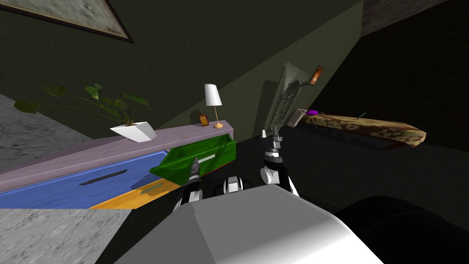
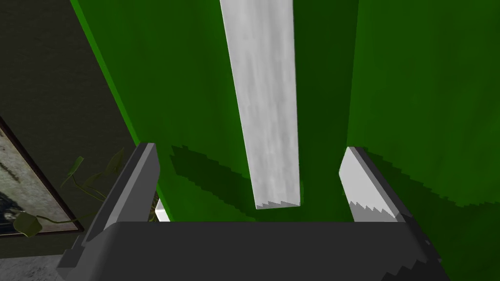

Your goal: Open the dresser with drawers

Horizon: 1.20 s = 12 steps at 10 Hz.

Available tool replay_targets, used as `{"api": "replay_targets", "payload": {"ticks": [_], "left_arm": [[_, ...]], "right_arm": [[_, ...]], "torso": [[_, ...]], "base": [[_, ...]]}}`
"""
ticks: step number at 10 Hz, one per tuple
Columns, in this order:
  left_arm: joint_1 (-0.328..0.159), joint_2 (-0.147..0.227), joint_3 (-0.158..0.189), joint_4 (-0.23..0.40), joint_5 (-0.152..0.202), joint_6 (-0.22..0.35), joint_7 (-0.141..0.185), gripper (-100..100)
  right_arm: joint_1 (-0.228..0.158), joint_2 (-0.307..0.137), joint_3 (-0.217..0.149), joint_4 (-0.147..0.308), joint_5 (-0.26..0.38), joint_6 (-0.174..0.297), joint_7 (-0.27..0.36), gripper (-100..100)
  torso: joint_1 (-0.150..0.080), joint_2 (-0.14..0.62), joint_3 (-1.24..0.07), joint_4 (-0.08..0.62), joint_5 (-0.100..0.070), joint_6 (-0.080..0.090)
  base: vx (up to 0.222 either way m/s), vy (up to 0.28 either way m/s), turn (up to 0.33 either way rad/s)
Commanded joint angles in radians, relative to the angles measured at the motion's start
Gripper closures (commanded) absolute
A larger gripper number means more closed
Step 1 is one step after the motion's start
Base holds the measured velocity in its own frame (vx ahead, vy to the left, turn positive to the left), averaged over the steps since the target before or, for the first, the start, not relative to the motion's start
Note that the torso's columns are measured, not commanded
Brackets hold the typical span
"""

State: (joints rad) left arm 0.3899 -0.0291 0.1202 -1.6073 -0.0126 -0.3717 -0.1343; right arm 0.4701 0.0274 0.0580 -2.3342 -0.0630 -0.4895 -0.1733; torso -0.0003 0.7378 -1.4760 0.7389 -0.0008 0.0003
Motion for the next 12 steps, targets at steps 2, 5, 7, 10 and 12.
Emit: {"api": "replay_targets", "payload": {"ticks": [2, 5, 7, 10, 12], "left_arm": [[0.024, 0.0, -0.001, -0.101, 0.003, 0.078, 0.001, -100], [0.046, -0.001, -0.003, -0.184, 0.005, 0.142, 0.002, -100], [0.047, -0.001, -0.004, -0.166, 0.005, 0.137, 0.004, 0], [0.049, -0.001, -0.005, -0.162, 0.005, 0.139, 0.004, 0], [0.049, -0.001, -0.005, -0.161, 0.005, 0.14, 0.004, 0]], "right_arm": [[0.0, 0.0, 0.0, 0.0, 0.0, 0.0, 0.0, 0], [0.0, 0.0, 0.0, 0.0, 0.0, 0.0, 0.0, 0], [0.0, 0.0, 0.0, 0.0, 0.0, 0.0, 0.0, 0], [0.0, 0.0, 0.0, 0.0, 0.0, 0.0, 0.0, 0], [0.0, 0.0, 0.0, 0.0, 0.0, 0.0, 0.0, 0]], "torso": [[0.0, 0.001, 0.001, -0.001, 0.001, 0.0], [0.0, 0.001, 0.0, 0.0, 0.0, -0.001], [-0.002, 0.003, 0.002, 0.002, -0.001, -0.001], [-0.001, 0.001, 0.001, 0.0, 0.0, 0.0], [0.0, 0.001, 0.0, 0.0, 0.0, 0.0]], "base": [[-0.008, -0.004, -0.021], [-0.01, -0.006, -0.024], [0.0, 0.0, 0.0], [0.0, 0.0, 0.0], [0.0, 0.0, 0.0]]}}
